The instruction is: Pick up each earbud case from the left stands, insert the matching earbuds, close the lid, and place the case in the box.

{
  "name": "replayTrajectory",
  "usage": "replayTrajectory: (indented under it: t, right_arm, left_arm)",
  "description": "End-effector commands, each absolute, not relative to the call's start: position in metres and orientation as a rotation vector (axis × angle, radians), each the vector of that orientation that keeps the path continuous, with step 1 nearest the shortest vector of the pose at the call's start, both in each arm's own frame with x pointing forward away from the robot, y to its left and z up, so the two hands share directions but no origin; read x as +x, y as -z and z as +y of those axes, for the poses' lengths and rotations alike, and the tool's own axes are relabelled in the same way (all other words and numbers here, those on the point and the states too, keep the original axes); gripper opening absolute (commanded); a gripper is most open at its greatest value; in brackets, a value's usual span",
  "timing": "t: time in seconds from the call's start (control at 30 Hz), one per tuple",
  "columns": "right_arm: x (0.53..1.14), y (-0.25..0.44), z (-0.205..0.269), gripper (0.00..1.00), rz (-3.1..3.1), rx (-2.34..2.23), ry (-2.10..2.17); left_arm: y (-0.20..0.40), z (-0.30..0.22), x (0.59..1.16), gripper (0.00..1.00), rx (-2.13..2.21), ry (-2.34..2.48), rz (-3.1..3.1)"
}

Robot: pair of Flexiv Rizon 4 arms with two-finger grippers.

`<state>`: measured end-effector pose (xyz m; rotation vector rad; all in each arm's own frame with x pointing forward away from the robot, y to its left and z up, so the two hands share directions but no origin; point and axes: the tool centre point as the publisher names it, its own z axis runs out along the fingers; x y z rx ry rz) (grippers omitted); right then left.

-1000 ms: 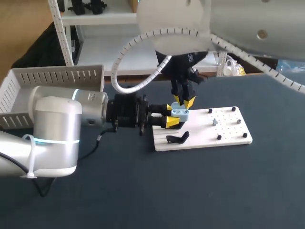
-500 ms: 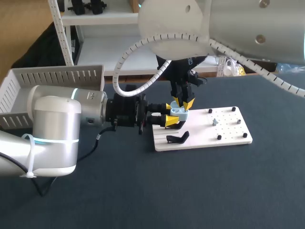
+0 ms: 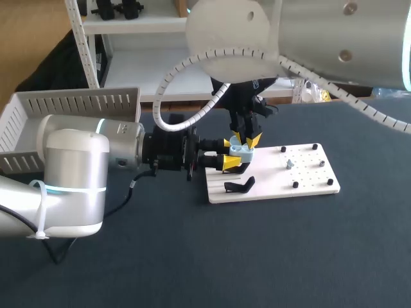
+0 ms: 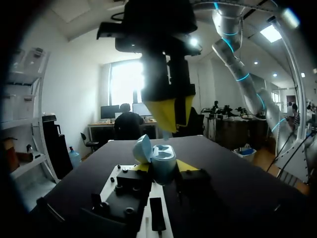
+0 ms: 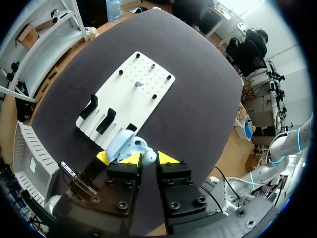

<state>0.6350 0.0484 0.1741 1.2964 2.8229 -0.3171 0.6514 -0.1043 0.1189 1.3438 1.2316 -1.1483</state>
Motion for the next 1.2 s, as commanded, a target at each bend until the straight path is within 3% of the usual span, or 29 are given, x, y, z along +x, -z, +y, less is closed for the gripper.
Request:
replayTrajectory:
  t: [0.03,1.2]
  right_arm:
    - [0.6386,-0.1730,0.0491,0.00,2.826,1.300,0.324]
    - [0.6436,-0.1668,0.0514,0.00,2.841,1.283,0.310]
  left_arm:
    - [-0.1188,-0.1053,0.6521,0.00,1.345,1.146,1.233]
    - [-0.1188,-0.1053,0.6521,0.00,1.345,1.146,1.233]
